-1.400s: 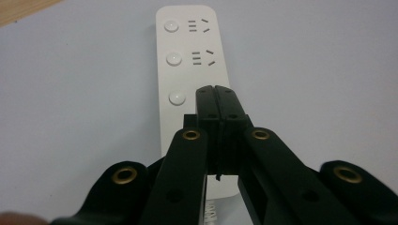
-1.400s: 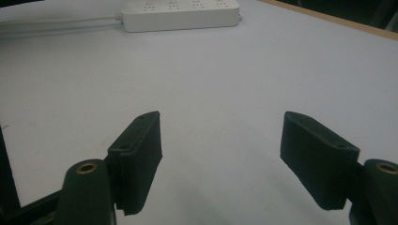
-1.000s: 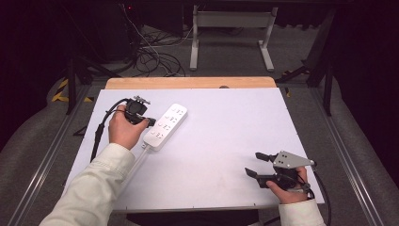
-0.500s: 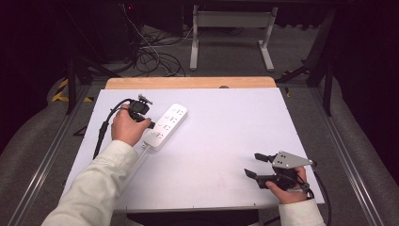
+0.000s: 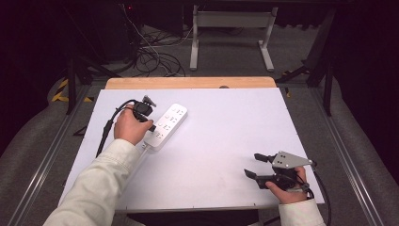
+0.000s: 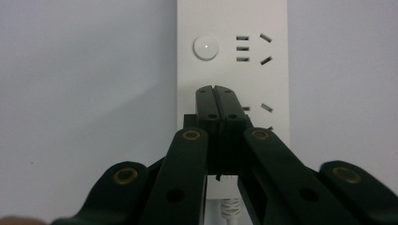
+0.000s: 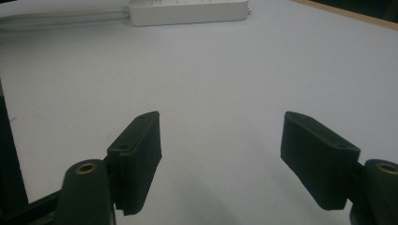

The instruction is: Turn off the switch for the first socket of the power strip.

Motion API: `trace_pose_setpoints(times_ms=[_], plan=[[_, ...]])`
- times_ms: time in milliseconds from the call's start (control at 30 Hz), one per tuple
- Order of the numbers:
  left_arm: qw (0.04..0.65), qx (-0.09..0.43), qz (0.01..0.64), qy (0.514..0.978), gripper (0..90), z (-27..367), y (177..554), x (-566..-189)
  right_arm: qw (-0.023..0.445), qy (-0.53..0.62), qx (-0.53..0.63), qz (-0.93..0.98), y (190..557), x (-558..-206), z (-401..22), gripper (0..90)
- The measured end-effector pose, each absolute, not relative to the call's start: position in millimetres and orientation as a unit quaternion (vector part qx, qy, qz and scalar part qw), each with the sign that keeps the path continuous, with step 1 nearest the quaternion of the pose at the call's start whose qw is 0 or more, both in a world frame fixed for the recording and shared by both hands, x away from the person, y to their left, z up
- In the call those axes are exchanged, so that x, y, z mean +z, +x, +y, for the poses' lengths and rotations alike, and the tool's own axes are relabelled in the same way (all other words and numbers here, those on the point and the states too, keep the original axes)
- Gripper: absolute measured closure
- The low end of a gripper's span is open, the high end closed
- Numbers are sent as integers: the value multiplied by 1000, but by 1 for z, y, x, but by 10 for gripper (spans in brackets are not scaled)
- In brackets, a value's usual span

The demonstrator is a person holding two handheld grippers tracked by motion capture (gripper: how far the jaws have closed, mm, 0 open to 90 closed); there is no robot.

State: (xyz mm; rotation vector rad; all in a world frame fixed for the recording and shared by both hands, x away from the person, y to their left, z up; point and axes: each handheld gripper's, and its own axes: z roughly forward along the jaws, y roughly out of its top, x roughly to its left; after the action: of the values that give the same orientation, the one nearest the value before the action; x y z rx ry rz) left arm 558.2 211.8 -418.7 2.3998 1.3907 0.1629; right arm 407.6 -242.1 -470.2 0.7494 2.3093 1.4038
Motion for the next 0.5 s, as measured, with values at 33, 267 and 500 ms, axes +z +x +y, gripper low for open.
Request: trace_pose_setpoints(times_ms=[33, 267, 500], plan=[[180, 57, 493, 850, 897, 211, 558, -419, 167, 263, 493, 812, 408, -470, -242, 298], [160, 65, 484, 858, 897, 210, 561, -422, 166, 262, 493, 812, 408, -470, -242, 297], [165, 67, 472, 863, 897, 208, 561, -423, 165, 262, 491, 814, 408, -471, -241, 297]])
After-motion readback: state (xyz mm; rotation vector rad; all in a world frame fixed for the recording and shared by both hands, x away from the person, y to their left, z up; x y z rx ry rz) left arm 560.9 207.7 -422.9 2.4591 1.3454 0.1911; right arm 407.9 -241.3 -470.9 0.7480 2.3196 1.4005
